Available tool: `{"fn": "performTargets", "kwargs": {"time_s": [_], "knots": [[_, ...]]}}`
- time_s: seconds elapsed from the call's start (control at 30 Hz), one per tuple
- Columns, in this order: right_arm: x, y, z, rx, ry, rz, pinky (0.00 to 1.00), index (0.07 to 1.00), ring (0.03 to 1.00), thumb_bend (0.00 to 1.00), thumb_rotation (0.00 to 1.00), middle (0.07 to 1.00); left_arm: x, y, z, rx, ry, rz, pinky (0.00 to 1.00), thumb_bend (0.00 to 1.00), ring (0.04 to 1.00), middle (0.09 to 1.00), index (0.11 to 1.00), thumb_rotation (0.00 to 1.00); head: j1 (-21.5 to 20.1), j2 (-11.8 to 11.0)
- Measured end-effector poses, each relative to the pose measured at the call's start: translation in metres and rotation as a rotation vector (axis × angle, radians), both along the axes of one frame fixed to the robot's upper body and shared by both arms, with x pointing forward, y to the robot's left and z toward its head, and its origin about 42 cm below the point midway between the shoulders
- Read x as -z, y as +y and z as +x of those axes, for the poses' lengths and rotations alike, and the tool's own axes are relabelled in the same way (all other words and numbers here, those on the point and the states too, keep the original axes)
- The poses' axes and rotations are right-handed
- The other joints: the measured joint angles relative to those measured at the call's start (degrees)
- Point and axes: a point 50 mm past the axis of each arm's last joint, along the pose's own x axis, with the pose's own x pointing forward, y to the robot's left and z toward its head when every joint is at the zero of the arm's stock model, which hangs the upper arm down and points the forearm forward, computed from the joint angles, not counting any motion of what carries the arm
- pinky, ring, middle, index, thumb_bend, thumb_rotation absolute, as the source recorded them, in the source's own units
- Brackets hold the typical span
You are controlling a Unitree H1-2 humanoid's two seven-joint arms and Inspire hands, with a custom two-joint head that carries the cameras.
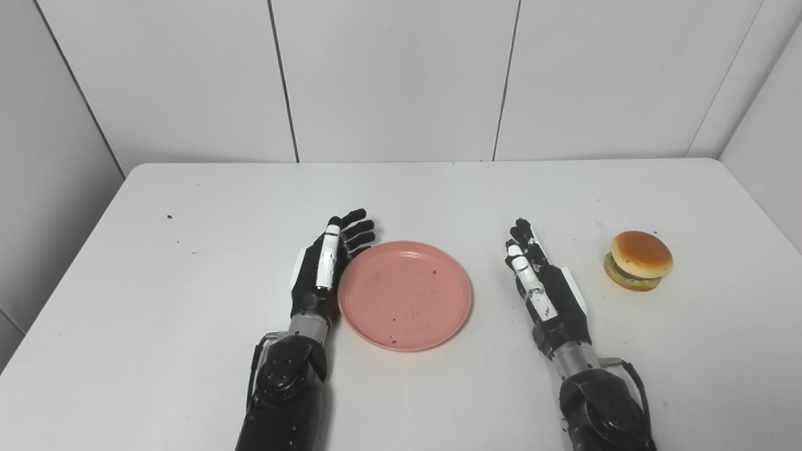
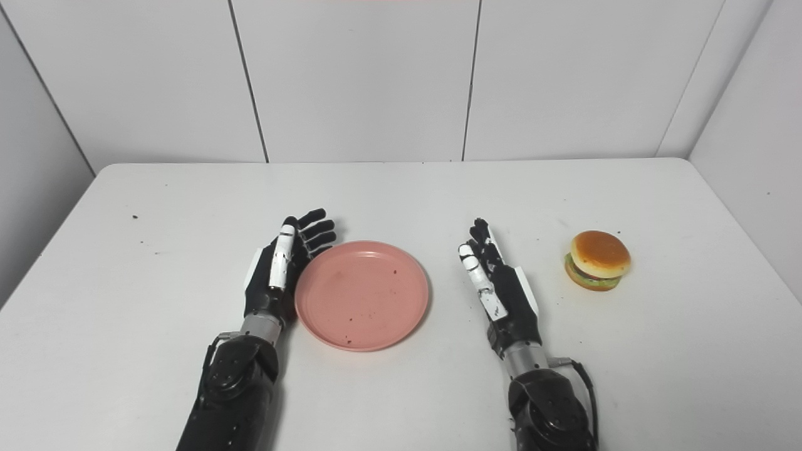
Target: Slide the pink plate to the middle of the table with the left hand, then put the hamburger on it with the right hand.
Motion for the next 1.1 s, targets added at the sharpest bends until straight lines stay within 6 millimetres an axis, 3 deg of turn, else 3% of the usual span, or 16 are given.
{"fn": "performTargets", "kwargs": {"time_s": [0.47,0.73,0.87,1.03,1.1], "knots": [[-0.001,-0.006,0.0,0.017,0.0,-0.003,0.99,1.0,0.978,0.51,0.74,0.998,0.003,-0.008,-0.005,0.065,-0.02,0.006,0.73,0.33,0.776,0.769,0.744,1.0,-0.88,0.26],[-0.013,-0.018,0.001,0.064,-0.044,-0.041,0.92,0.941,0.915,0.55,0.76,0.94,0.003,-0.022,-0.008,0.083,-0.012,-0.056,0.76,0.34,0.789,0.78,0.754,1.0,-1.93,-0.35],[-0.041,-0.037,0.005,0.073,-0.125,-0.138,0.84,0.894,0.863,0.55,0.68,0.89,0.003,-0.021,-0.008,0.08,-0.011,-0.063,0.76,0.34,0.795,0.778,0.75,1.0,-1.93,-0.35],[-0.11,-0.074,0.016,0.044,-0.296,-0.42,0.73,0.844,0.803,0.64,0.61,0.84,0.004,-0.019,-0.008,0.07,-0.014,-0.077,0.8,0.35,0.813,0.795,0.768,1.0,-3.52,-0.62],[-0.131,-0.086,0.016,0.072,-0.35,-0.532,0.73,0.842,0.804,0.65,0.52,0.837,0.004,-0.019,-0.008,0.068,-0.016,-0.079,0.82,0.35,0.819,0.806,0.775,1.0,-4.47,-0.44]]}}
